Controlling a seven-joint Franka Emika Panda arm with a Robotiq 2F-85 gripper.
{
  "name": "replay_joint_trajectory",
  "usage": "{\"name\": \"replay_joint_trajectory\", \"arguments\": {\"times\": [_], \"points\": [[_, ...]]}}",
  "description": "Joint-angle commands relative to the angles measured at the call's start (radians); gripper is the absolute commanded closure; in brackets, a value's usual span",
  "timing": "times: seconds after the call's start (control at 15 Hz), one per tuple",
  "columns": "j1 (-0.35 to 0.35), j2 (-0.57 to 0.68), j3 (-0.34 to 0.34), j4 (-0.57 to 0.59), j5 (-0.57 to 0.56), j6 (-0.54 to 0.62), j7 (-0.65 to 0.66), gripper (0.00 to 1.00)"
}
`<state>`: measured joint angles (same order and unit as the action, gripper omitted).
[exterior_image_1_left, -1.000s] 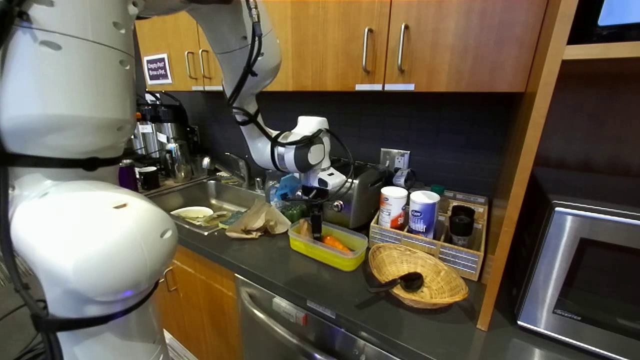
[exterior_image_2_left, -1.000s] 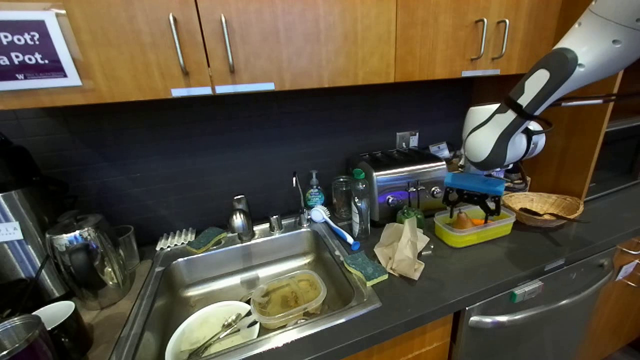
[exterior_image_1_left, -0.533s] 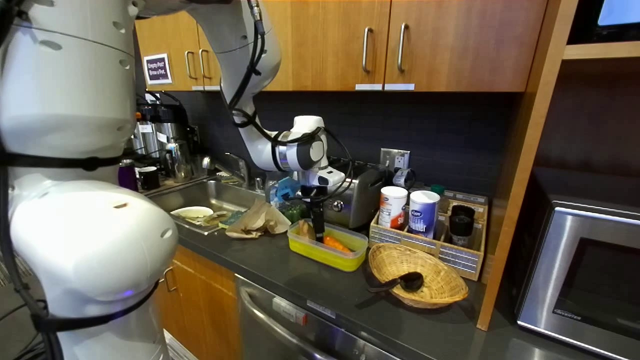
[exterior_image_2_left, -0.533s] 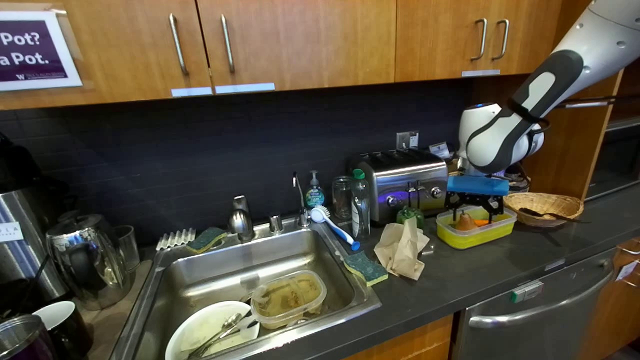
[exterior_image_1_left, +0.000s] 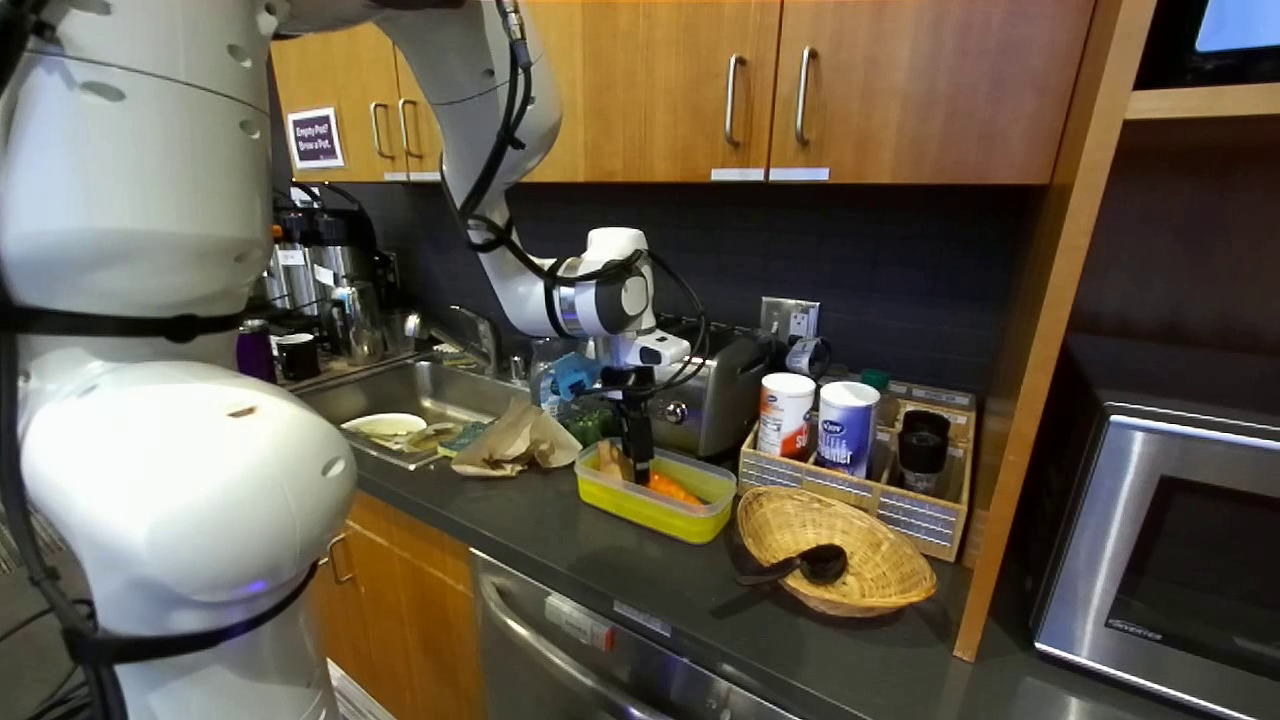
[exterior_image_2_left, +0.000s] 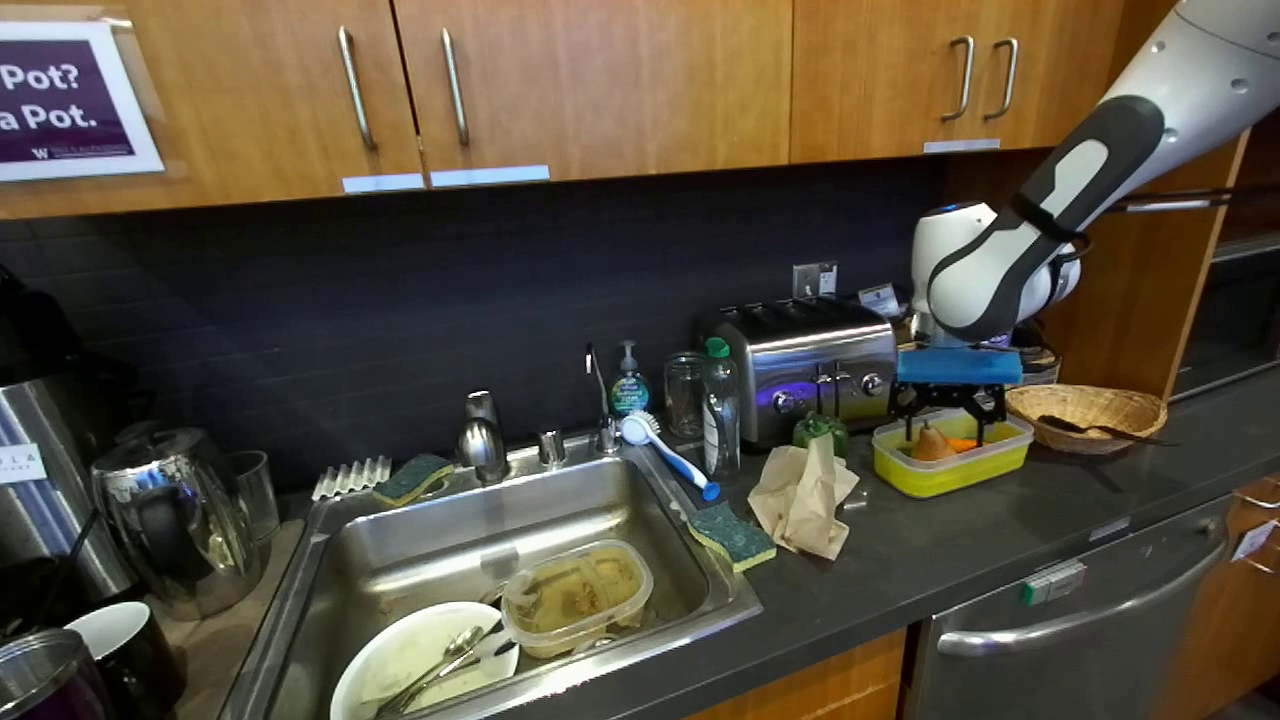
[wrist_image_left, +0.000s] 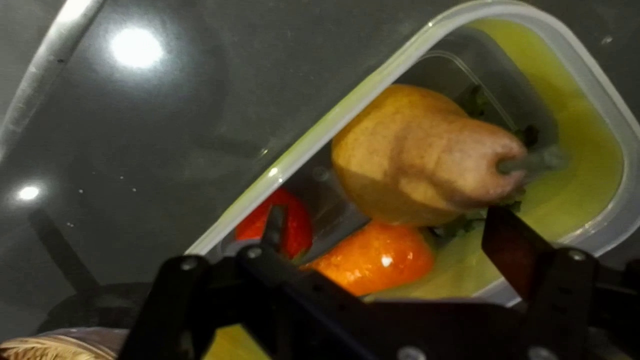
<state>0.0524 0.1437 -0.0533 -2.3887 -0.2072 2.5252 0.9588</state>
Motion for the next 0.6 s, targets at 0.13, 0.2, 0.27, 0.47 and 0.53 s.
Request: {"name": "replay_joint_trajectory", "arguments": {"times": [0.13, 0.2, 0.27, 0.47, 0.53], "points": [[0.006, 0.012, 0.007, 0.033, -0.016, -0.052, -0.095, 0.00], [0.007, 0.014, 0.008, 0.034, -0.015, -0.052, -0.116, 0.00], [0.008, 0.019, 0.009, 0.037, -0.017, -0.051, -0.133, 0.00], [0.016, 0.036, 0.012, 0.048, -0.018, -0.051, -0.182, 0.00], [0.020, 0.040, 0.012, 0.050, -0.018, -0.051, -0.192, 0.00]]}}
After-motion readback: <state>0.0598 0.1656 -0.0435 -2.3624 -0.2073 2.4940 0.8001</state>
